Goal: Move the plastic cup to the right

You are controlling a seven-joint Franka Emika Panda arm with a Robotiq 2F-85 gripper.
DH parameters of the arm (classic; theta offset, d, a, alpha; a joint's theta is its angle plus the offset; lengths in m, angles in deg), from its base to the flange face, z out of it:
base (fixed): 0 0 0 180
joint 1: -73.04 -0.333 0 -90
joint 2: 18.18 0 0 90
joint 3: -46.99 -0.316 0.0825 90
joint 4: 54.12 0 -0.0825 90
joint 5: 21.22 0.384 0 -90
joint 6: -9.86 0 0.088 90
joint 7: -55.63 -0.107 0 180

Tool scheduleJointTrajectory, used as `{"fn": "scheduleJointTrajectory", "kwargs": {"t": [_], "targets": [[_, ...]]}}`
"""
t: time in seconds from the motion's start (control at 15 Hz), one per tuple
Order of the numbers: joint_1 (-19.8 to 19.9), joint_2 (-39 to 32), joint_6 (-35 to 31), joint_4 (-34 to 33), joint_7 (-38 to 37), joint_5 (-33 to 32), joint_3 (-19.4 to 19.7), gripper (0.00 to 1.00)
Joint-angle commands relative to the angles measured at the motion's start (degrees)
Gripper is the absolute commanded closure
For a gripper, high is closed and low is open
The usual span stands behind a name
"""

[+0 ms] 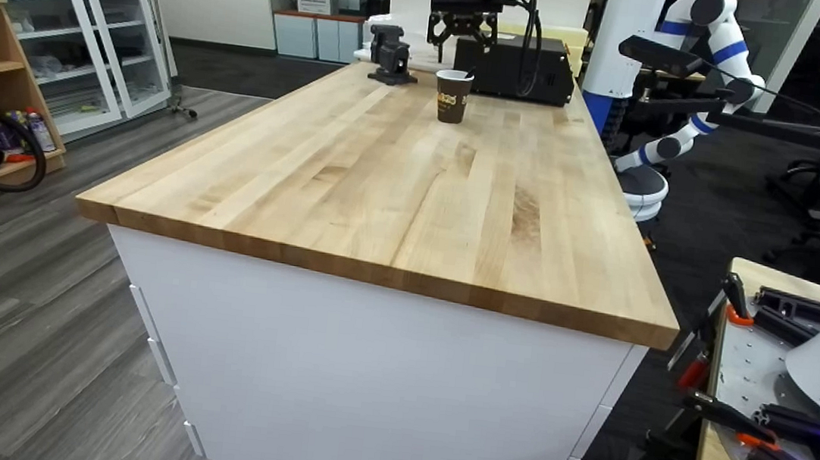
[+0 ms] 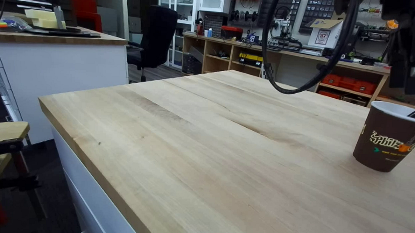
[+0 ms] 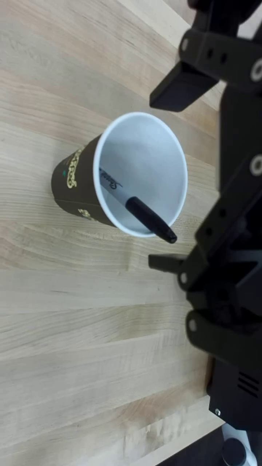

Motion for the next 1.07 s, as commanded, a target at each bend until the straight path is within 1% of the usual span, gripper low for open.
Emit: {"fn": "scheduleJointTrajectory", "kwargs": {"t": [0.0,0.27,0.4,0.6,0.73,0.87,0.93,1.0], "targets": [[-1.1,3.6,1.9,2.7,2.0,0.3,-1.3,0.0],[-3.5,8.5,3.6,6.4,4.8,-0.3,-2.6,0.0],[-5.4,11.7,4.0,9.0,6.0,-1.3,-2.8,0.0],[-9.0,17.2,2.7,14.3,10.1,-5.4,-2.4,0.0],[-11.2,21.4,1.4,19.2,12.1,-9.2,-2.1,0.0],[-12.8,25.4,0.3,23.6,13.6,-12.0,-2.6,0.0],[-13.4,27.3,-0.1,25.7,13.7,-12.6,-3.0,0.0],[-13.6,29.3,-0.8,27.9,13.9,-11.8,-3.7,0.0]]}}
